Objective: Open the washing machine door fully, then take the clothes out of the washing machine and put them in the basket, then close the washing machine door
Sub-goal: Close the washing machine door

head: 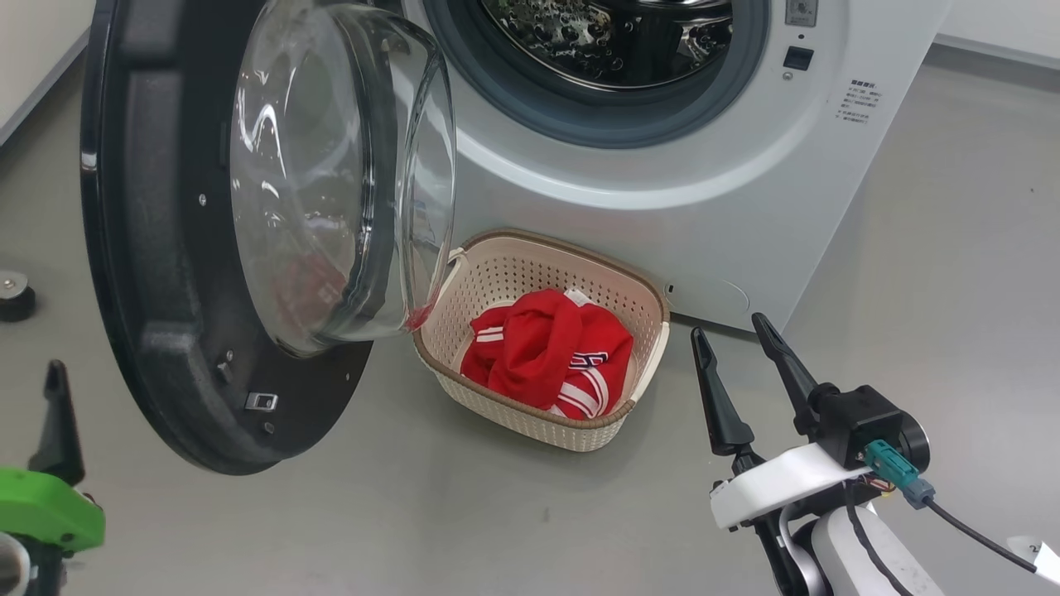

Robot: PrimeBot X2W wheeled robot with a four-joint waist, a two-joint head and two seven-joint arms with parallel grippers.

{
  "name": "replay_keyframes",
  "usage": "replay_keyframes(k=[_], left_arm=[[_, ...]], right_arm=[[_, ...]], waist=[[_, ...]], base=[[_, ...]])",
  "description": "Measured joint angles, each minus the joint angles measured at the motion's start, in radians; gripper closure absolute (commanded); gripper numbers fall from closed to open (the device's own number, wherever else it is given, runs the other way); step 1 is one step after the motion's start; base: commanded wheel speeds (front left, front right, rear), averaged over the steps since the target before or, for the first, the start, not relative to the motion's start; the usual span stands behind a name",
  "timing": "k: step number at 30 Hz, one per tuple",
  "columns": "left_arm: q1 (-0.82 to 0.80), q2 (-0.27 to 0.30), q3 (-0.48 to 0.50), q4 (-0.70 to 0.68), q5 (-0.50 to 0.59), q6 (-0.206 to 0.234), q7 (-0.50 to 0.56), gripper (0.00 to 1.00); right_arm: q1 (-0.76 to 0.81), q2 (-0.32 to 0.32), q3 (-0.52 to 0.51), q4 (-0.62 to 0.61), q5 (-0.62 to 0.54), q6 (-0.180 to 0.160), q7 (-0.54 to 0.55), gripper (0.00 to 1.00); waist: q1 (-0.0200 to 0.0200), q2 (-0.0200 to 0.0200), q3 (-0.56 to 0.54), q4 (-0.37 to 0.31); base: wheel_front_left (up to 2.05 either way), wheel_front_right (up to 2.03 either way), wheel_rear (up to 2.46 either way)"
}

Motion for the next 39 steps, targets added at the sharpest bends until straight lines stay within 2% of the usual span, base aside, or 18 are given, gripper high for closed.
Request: replay_keyframes(k=[4,18,39], left_arm=[[0.034,0.005,-0.031,0.016,0.019,0.000,-0.047,0.00],[0.051,0.014,-0.050,0.052,0.028,0.000,-0.187,0.00],[0.051,0.034,-0.077,0.092,0.037,0.000,-0.302,0.00]], right_arm=[[0.001,0.000,0.002,0.000,0.000,0.000,0.000,0.00],[0.005,0.001,0.007,0.001,0.000,0.001,0.000,0.00],[0.007,0.003,0.005,-0.002,0.000,0.000,0.000,0.00]], waist=[[0.0000,0.0000,-0.005,-0.001],[0.0000,0.0000,-0.012,0.001],[0.0000,0.0000,0.004,-0.002]], base=[[0.00,0.00,0.00],[0.00,0.00,0.00],[0.00,0.00,0.00]])
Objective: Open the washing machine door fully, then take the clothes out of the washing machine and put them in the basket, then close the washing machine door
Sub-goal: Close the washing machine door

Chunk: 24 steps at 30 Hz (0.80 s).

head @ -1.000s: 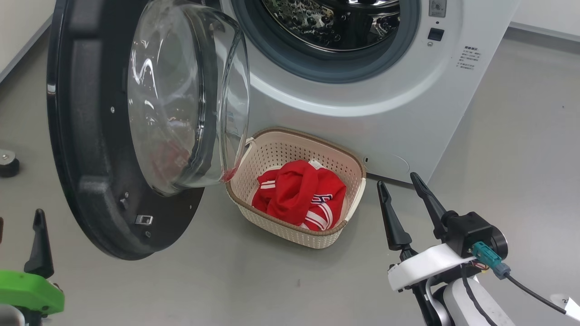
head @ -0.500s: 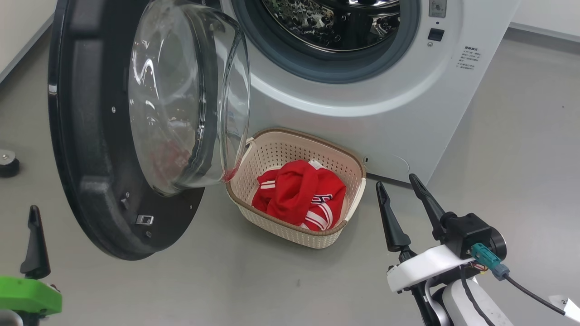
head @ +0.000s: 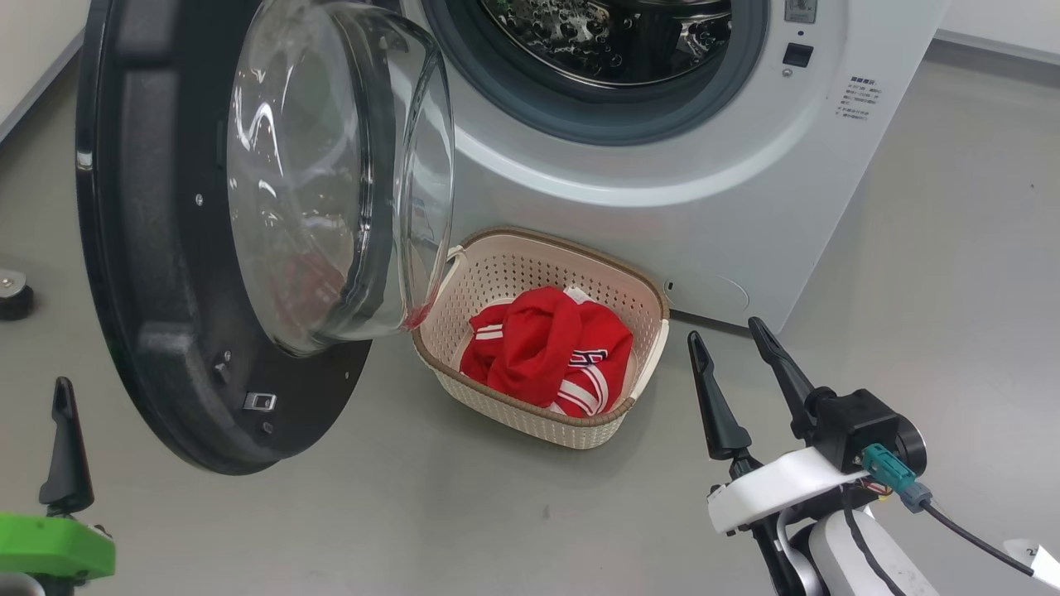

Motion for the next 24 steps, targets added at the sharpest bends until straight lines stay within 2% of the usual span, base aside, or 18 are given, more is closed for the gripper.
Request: replay_keyframes(k=[24], left_arm=[[-0.004,0.014,-0.012,0.051,0.000,0.000,-0.035,0.00]], right_arm=[[0.000,0.001,-0.004,-0.001,0.000,0.000,0.000,0.00]], waist=[[0.0000,0.0000,0.001,-0.001]], base=[[0.00,0.00,0.00]])
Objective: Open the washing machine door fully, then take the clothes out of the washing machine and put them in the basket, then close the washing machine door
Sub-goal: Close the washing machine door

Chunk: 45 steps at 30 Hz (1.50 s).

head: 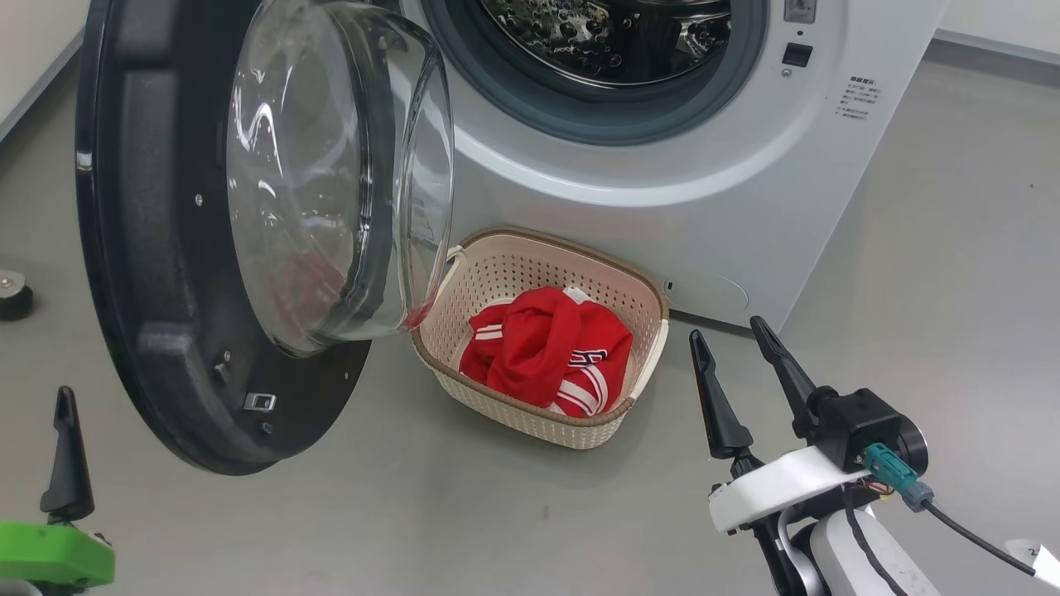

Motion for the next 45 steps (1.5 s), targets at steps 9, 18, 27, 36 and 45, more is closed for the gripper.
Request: replay_keyframes(k=[9,18,27,36,45], left_arm=[[-0.001,0.003,-0.007,0.008,0.000,0.000,-0.007,0.00],[-0.012,0.005,-0.019,0.019,-0.001,-0.001,-0.009,0.97],[-0.016,0.012,-0.029,0.029,-0.002,-0.001,-0.015,1.00],[-0.049,0.026,-0.033,0.010,-0.077,-0.001,-0.011,1.00],[-0.133,-0.062,0.061,0.009,-0.457,-0.001,0.145,1.00]], right_arm=[[0.000,0.000,-0.002,0.000,0.000,0.000,0.000,0.00],[0.000,0.000,-0.004,-0.001,0.000,0.000,0.000,0.00],[0.000,0.001,-0.005,-0.001,0.000,0.000,0.000,0.00],[0.000,0.001,-0.006,-0.001,0.000,0.001,0.000,0.00],[0.000,0.002,-0.006,0.000,0.000,0.001,0.000,0.00]], waist=[[0.0000,0.0000,0.000,-0.004],[0.0000,0.0000,-0.002,-0.005],[0.0000,0.0000,-0.005,-0.005],[0.0000,0.0000,-0.007,-0.003],[0.0000,0.0000,-0.014,0.001]], base=[[0.00,0.00,0.00],[0.00,0.00,0.00],[0.00,0.00,0.00],[0.00,0.00,0.00],[0.00,0.00,0.00]])
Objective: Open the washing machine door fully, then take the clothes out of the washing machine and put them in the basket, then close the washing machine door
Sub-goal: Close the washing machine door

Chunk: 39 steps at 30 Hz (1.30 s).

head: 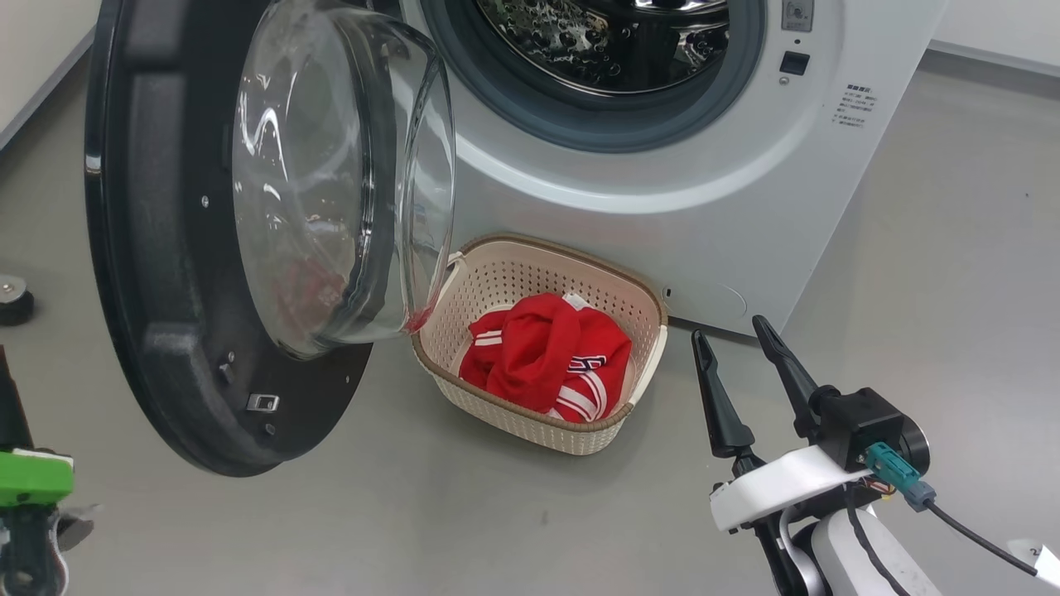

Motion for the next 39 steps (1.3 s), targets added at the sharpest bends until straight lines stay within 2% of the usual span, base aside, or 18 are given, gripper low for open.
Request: replay_keyframes(k=[3,5,11,14,18,21,30,39], left_arm=[[-0.029,-0.051,0.066,0.028,-0.151,0.000,0.082,1.00],[-0.037,-0.062,0.086,0.039,-0.214,0.012,0.142,1.00],[-0.096,-0.077,0.163,0.063,-0.417,0.090,0.305,1.00],[-0.124,-0.111,0.184,0.070,-0.526,0.143,0.390,1.00],[-0.134,-0.125,0.200,0.067,-0.593,0.214,0.474,1.00],[-0.139,-0.117,0.219,0.054,-0.613,0.234,0.511,1.00],[-0.144,-0.113,0.201,0.054,-0.698,0.245,0.666,1.00],[-0.133,-0.102,0.170,0.052,-0.730,0.245,0.781,1.00]], right_arm=[[0.001,0.000,0.000,0.000,0.000,0.000,0.000,0.00],[0.005,0.000,0.001,0.000,0.000,0.000,0.000,0.00],[0.013,0.001,0.004,0.001,0.000,0.000,0.000,0.00],[0.013,0.001,0.007,0.001,0.000,0.001,0.000,0.00],[0.014,0.001,0.009,0.001,0.000,0.001,0.000,0.00],[0.014,0.002,0.009,0.001,0.000,0.001,0.000,0.00],[0.014,0.002,0.009,0.000,0.000,0.001,0.000,0.00],[0.014,0.002,0.008,0.000,0.000,0.001,0.000,0.00]], waist=[[0.0000,0.0000,-0.003,0.001],[0.0000,0.0000,-0.005,0.002],[0.0000,0.0000,-0.007,0.003],[0.0001,0.0000,-0.007,0.002],[0.0000,-0.0001,-0.007,0.001],[0.0001,0.0000,-0.007,-0.001],[0.0000,0.0000,0.000,-0.003],[0.0000,0.0000,0.009,-0.003]], base=[[0.00,0.00,0.00],[0.00,0.00,0.00],[0.00,0.00,0.00],[0.00,0.00,0.00],[0.00,0.00,0.00],[0.00,0.00,0.00],[0.00,0.00,0.00],[0.00,0.00,0.00]])
